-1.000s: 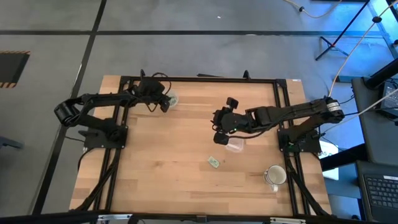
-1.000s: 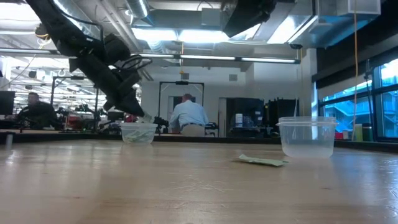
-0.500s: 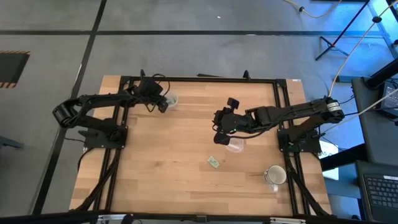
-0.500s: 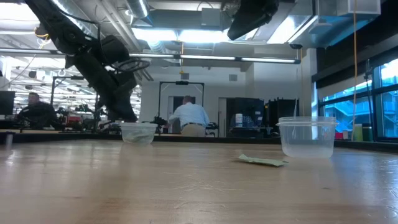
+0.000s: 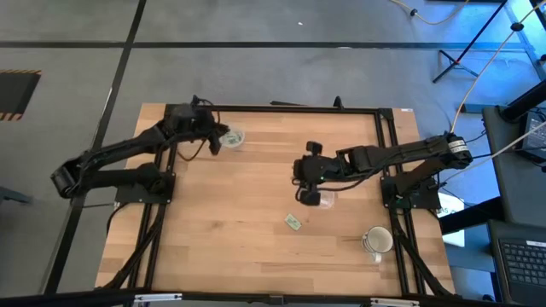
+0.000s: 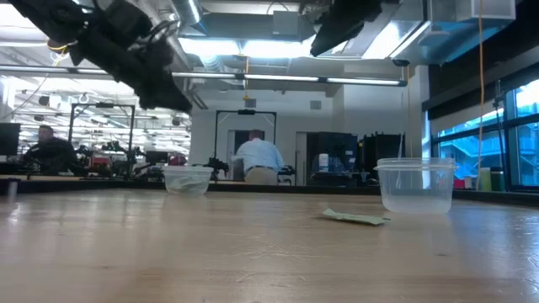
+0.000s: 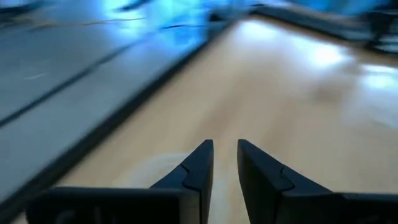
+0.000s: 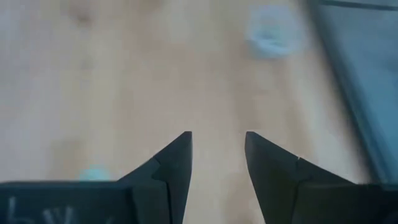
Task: Pick and place Stevia / Truvia into bins
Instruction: Put the stevia packet into the top transparent container
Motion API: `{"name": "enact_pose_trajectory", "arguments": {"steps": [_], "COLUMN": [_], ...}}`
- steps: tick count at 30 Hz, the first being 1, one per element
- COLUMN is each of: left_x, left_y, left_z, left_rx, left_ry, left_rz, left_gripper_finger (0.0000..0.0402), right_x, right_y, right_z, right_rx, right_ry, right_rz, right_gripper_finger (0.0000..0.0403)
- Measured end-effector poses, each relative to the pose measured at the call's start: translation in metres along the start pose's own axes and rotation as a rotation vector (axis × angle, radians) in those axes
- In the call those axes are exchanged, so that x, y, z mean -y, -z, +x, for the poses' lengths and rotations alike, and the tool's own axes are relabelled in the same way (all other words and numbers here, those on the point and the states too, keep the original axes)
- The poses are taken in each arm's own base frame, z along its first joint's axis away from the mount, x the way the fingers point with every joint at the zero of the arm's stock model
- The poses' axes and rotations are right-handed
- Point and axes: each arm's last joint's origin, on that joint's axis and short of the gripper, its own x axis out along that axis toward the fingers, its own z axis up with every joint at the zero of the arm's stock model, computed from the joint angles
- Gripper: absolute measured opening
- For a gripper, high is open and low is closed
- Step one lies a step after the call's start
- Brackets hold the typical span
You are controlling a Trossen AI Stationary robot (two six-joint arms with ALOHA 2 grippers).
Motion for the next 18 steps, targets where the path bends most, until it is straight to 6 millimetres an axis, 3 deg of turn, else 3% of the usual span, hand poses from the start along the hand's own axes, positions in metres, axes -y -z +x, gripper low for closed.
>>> {"name": "enact_pose_trajectory", "arguments": {"steps": [5,9,14,18], "left_x": [0.024,0.049,0.084,0.108], "left_y": [0.000,0.002,0.003,0.006], "left_z": [-0.003,-0.003,-0.008,-0.014], "left_rx": [-0.004,-0.004,0.031,0.051], "left_ry": [0.330,0.520,0.654,0.687], "left_rz": [0.055,0.154,0.257,0.307], "left_gripper_finger": [0.0065,0.0061,0.0061,0.0061], "right_x": [-0.010,-0.019,-0.030,-0.033], "right_y": [0.013,0.027,0.039,0.036], "right_z": [0.009,0.020,0.027,0.029], "right_rx": [-0.039,-0.059,-0.054,-0.042], "right_ry": [-0.194,-0.224,-0.243,-0.269], "right_rz": [-0.085,-0.055,-0.061,0.021], "right_gripper_finger": [0.0152,0.0152,0.0152,0.0152]}}
